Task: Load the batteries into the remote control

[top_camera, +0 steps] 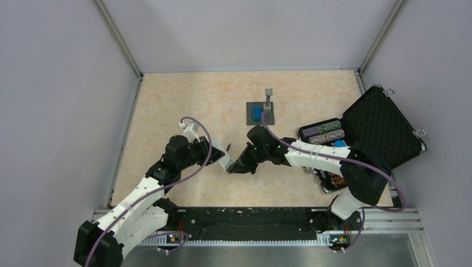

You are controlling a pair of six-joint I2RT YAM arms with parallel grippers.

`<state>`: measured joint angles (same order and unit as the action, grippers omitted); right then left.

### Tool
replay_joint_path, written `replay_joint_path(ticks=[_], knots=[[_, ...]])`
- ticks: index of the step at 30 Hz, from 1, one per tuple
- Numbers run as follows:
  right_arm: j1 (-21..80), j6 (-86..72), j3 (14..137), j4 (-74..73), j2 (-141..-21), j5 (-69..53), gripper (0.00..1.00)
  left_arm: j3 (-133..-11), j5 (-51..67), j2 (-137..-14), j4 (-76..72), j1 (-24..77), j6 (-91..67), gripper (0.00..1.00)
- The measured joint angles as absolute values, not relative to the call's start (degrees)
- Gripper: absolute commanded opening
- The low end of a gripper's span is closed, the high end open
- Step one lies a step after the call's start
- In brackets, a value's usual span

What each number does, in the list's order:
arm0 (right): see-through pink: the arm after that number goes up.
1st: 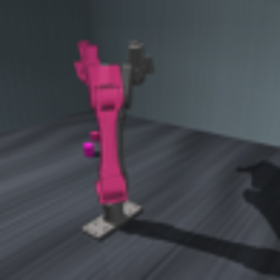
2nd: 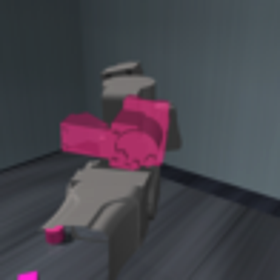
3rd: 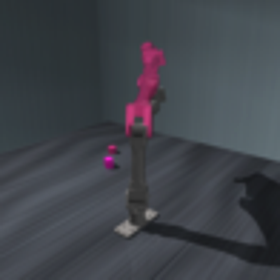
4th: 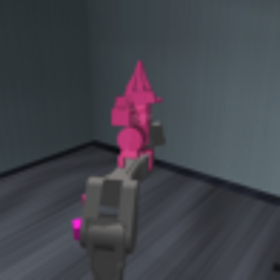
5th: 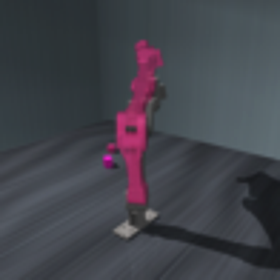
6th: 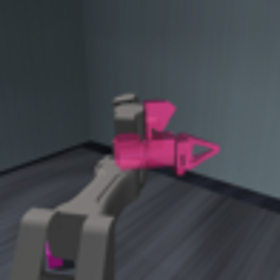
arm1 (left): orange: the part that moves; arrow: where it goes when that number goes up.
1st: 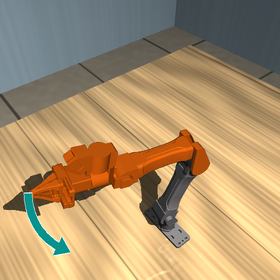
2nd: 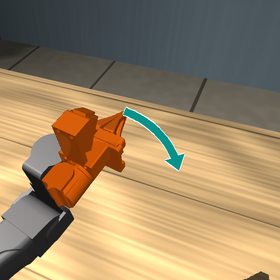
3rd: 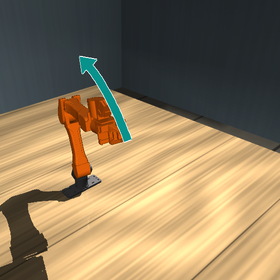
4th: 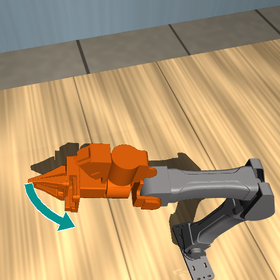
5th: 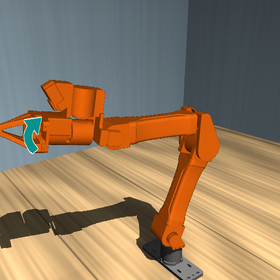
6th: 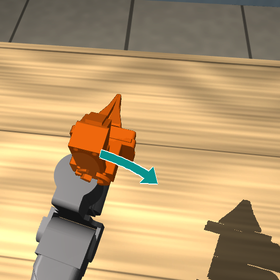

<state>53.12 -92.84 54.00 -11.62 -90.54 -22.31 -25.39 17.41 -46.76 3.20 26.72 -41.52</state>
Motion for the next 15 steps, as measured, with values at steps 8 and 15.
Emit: replay_joint_path(ticks=[8, 15], knots=[[53.1, -92.7, 54.0, -11.5, -91.6, -22.3, 0.06, -25.4, 18.8, -46.8, 4.4, 26.7, -40.1, 0.00], [53.1, -92.7, 54.0, -11.4, -91.7, -22.4, 0.17, -25.4, 19.5, -46.5, 4.7, 26.7, -40.0, 0.00]])
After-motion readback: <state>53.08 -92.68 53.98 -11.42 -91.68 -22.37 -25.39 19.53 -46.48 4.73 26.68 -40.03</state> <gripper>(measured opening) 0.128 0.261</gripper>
